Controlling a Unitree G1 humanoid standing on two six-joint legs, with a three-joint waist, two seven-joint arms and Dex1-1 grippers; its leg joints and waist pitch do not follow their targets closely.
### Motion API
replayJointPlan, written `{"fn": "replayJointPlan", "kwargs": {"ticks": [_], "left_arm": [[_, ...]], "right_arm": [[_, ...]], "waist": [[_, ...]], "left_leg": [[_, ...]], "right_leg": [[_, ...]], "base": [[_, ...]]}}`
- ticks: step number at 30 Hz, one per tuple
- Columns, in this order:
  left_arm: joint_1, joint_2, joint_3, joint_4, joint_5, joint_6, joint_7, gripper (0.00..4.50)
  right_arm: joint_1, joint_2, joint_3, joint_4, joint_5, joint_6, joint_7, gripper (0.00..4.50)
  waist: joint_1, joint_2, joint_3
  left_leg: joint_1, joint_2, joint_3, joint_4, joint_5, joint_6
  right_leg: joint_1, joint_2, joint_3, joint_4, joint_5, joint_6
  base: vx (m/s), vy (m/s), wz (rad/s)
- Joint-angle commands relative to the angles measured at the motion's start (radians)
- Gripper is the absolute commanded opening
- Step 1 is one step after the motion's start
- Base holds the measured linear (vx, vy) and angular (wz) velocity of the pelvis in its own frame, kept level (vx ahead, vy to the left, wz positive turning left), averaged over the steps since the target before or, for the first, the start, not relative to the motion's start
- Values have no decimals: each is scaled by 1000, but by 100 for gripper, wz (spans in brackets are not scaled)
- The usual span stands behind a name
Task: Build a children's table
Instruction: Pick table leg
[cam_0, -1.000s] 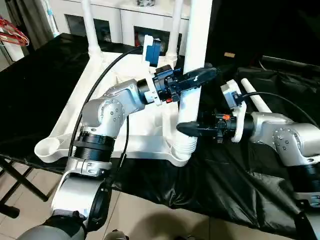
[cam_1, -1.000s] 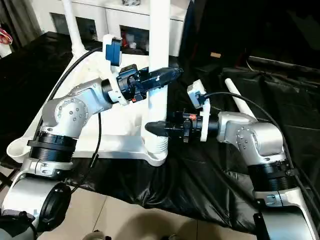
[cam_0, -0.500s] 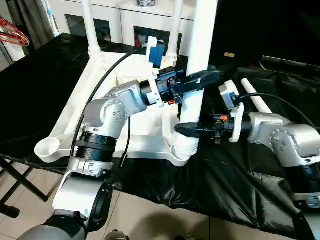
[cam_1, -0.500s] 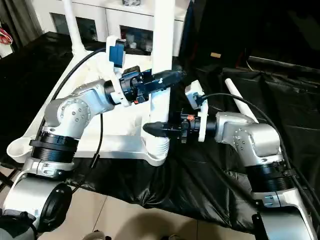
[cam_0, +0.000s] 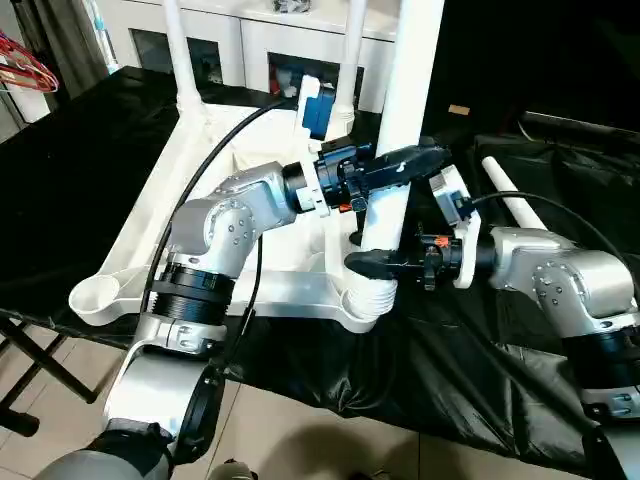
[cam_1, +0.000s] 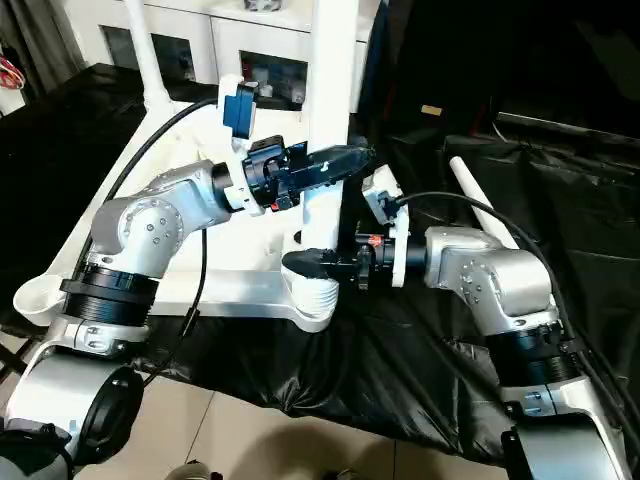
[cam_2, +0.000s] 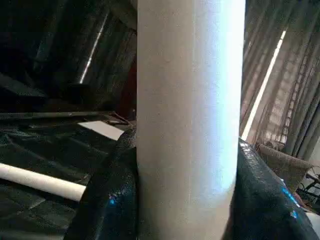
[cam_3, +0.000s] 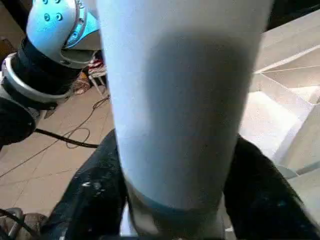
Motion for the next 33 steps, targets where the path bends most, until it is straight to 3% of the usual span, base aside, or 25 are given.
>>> {"fn": "replayJointPlan", "kwargs": {"ticks": [1,6,9,12,15,17,18,20,24,27,30,33], "left_arm": [[-24,-4,-15,3,6,6,-14,185],[-21,-1,-21,-1,14,1,-18,185],[-31,-11,-2,26,14,22,37,255],[-30,-8,2,23,15,0,27,263],[-27,-15,10,24,34,-56,44,297],[-25,-27,11,15,74,-134,86,297],[-35,-37,34,14,67,-149,115,297],[-43,-43,56,8,74,-190,146,297],[-45,-14,70,-21,97,-221,172,297],[-37,14,64,-34,105,-216,156,297],[34,133,-32,-59,210,-286,43,297],[126,244,-167,-52,358,-385,-39,297]], "right_arm": [[8,-6,-3,6,-10,-11,-3,229],[12,-2,-3,7,-11,-16,-2,200],[22,7,-7,4,-14,-25,-14,196],[32,19,-14,3,-16,-34,-33,193],[45,37,-28,-6,-11,-48,-55,192],[57,52,-43,-14,-5,-58,-74,191],[68,66,-57,-18,-5,-73,-98,191],[81,85,-75,-18,-8,-96,-133,191],[114,131,-119,-15,-31,-153,-233,191],[125,145,-130,-9,-48,-184,-272,191],[157,173,-158,13,-108,-281,-373,191],[189,180,-162,35,-180,-357,-463,191]], "waist": [[5,-1,-80],[6,0,-81],[6,0,-81],[7,0,-82],[6,6,-83],[5,4,-82],[7,17,-83],[7,10,-84],[7,16,-82],[5,14,-82],[-2,19,-80],[-4,26,-80]], "left_leg": [[0,10,3,-66,-74,38],[0,11,3,-65,-69,40],[-1,9,4,-64,-72,40],[-1,9,3,-65,-69,39],[-2,10,1,-66,-73,37],[0,12,0,-66,-85,35],[0,11,-1,-66,-84,31],[0,10,0,-66,-89,29],[1,11,-2,-69,-96,18],[3,10,-1,-70,-99,12],[0,11,-3,-76,-100,3],[8,11,-1,-79,-111,-12]], "right_leg": [[84,-65,39,-67,-233,-165],[84,-65,39,-65,-219,-170],[84,-65,38,-66,-217,-170],[85,-66,38,-67,-223,-168],[85,-66,38,-68,-210,-170],[85,-66,37,-70,-216,-165],[86,-68,37,-66,-210,-168],[86,-67,36,-68,-204,-173],[83,-67,36,-67,-216,-162],[83,-66,36,-68,-228,-154],[81,-67,37,-67,-248,-132],[74,-65,41,-69,-263,-112]], "base": [[0,0,0],[0,0,0],[0,0,0],[0,0,0],[0,0,0],[0,0,0],[0,0,0],[0,0,0],[0,0,0],[0,0,0],[0,0,0],[0,0,0]]}}
